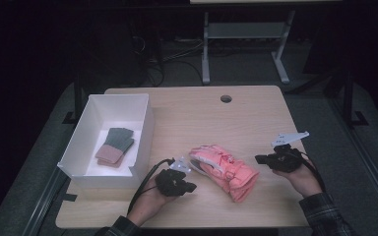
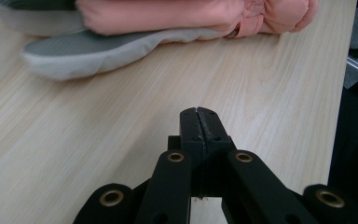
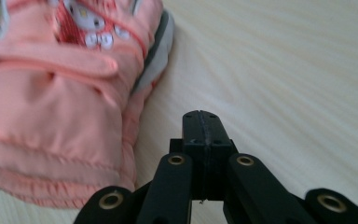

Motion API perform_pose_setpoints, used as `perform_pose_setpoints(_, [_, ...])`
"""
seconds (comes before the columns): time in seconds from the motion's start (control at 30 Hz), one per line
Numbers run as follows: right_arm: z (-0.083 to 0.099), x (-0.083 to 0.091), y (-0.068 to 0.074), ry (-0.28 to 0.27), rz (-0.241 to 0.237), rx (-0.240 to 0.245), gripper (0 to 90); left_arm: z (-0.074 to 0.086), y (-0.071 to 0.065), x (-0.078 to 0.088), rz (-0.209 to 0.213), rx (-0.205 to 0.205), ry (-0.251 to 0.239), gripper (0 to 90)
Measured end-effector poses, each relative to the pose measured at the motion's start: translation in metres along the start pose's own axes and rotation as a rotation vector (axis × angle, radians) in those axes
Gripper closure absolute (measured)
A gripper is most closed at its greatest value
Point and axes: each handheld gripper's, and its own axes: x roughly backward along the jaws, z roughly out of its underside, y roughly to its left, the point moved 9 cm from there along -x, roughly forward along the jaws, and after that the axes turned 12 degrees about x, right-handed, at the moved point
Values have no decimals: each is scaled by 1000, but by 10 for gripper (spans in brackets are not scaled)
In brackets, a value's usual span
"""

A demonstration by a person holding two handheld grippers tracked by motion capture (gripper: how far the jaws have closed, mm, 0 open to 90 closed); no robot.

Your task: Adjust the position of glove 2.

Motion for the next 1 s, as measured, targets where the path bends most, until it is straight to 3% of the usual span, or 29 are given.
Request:
perform_pose_setpoints(0.13, [13, -12, 5, 48, -31, -4, 900, -9, -3, -11, 21, 14, 2, 896])
perform_pose_setpoints(0.27, [17, -19, 11, 68, -47, 21, 900, -17, -5, -23, 23, 8, 9, 895])
perform_pose_setpoints(0.33, [17, -22, 15, 74, -55, 11, 900, -24, -3, -27, 32, 23, -6, 896])
perform_pose_setpoints(0.53, [22, -29, 24, 106, -89, 24, 900, -35, 2, -29, 39, 57, -36, 895])
perform_pose_setpoints(0.73, [20, -31, 29, 100, -102, 34, 900, -37, 11, -30, 36, 73, -40, 895])
perform_pose_setpoints(1.0, [20, -32, 54, 96, -152, 54, 900, -37, 17, -26, 23, 90, -54, 895])
